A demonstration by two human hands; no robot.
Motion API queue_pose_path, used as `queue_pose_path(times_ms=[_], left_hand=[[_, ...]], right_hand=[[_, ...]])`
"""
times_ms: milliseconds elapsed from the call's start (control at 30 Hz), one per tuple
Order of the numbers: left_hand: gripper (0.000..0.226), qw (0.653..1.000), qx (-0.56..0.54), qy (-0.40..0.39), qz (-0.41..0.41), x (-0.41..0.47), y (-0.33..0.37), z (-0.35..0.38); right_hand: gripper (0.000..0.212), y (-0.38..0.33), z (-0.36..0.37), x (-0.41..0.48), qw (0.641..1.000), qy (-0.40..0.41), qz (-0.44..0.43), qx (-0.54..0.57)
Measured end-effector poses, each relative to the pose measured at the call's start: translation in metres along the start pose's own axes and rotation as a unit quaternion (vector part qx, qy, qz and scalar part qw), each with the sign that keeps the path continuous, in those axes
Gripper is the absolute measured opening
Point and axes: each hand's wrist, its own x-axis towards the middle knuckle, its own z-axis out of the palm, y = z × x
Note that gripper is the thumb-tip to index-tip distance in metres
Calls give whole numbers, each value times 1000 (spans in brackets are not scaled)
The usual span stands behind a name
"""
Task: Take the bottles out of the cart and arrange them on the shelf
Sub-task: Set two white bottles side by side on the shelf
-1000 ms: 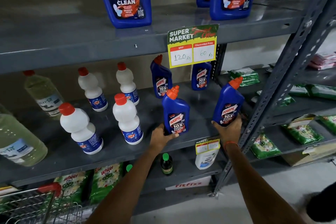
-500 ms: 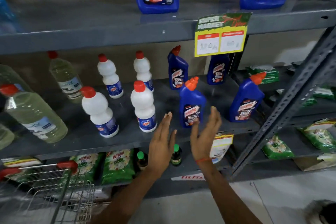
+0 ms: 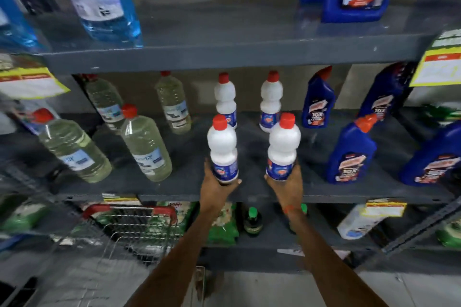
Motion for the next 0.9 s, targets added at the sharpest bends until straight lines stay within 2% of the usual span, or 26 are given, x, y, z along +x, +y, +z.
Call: queue_pose_path(times_ms=[100, 533, 600, 700, 733, 900], left_hand=[[75, 1000, 8, 3, 5, 7, -8, 1], [77, 999, 29, 24, 37, 4, -7, 4], [78, 999, 16, 15, 34, 1, -4, 2], [88, 999, -10, 5, 42, -5, -1, -4], [90, 999, -13, 2, 46, -6, -1, -6], [79, 998, -10, -24, 51, -3, -1, -6]], right_hand=[[65, 5, -1, 1, 1000, 9, 8, 3], [70, 7, -4, 1, 1000, -2, -11, 2], [78, 4, -5, 1, 1000, -8, -12, 12], [113, -1, -2, -7, 998, -20, -8, 59], [115, -1, 0, -11, 998, -12, -6, 61], [76, -1, 8, -14, 998, 23, -11, 49]])
